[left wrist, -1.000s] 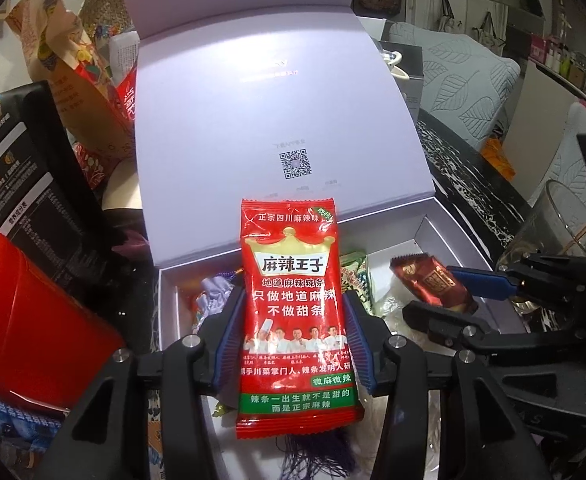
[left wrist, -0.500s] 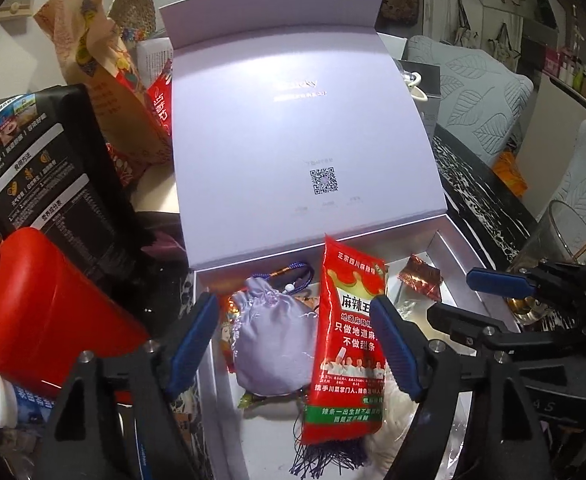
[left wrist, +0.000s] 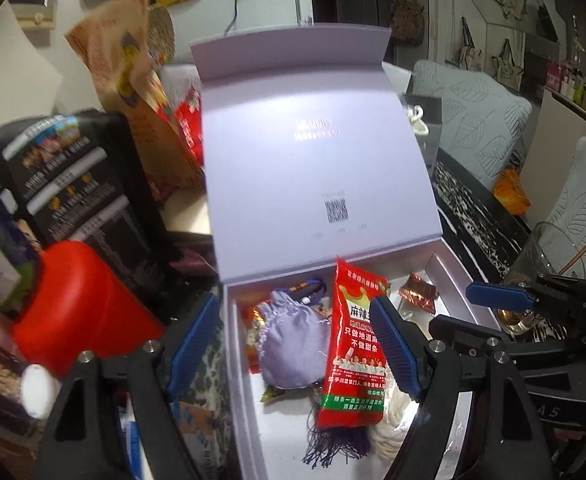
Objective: Organize soft objects
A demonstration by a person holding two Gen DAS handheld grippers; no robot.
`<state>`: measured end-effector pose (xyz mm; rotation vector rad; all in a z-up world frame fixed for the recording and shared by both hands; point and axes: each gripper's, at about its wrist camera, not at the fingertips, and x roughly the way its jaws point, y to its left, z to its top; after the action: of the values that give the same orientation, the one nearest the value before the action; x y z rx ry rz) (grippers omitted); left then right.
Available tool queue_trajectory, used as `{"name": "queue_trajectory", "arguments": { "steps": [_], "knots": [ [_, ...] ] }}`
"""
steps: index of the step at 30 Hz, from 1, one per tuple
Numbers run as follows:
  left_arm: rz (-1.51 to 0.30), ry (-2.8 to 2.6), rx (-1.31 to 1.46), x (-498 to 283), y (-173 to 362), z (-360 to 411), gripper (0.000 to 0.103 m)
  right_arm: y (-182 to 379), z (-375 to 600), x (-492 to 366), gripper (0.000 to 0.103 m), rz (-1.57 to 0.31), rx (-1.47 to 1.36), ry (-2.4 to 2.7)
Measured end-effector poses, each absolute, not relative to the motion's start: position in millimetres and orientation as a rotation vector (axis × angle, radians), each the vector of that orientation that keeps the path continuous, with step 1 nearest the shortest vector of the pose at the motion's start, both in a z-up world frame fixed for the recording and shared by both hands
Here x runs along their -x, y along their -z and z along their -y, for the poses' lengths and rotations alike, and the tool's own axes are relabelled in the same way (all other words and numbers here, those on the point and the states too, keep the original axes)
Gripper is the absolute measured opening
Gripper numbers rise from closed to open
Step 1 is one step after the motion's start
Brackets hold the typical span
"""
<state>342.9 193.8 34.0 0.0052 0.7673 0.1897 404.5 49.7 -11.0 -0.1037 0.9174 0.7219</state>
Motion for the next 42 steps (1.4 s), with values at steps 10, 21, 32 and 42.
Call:
{"name": "queue_trajectory", "arguments": {
  "steps": [10,21,32,42],
  "knots": [
    [-0.673,-0.183,0.000,-313,-75,-189,0.078,-35,-37,-376,0.052,-0.812,0.099,-0.720],
    [-0.562,-0.166,-0.001,-269,-125,-177,0.078,-93,-22,-326,0.052,-0.650,0.124,-0.707],
    [-0.444,-0.169,-0.006,-215,-166,-165,0.100,-145,-1,-264,0.064,-0.483,0.115,-0.693],
    [-0.381,-0.140,-0.044,-168,-182,-149,0.100,-171,28,-211,0.081,-0.358,0.091,-0.648]
  ]
}}
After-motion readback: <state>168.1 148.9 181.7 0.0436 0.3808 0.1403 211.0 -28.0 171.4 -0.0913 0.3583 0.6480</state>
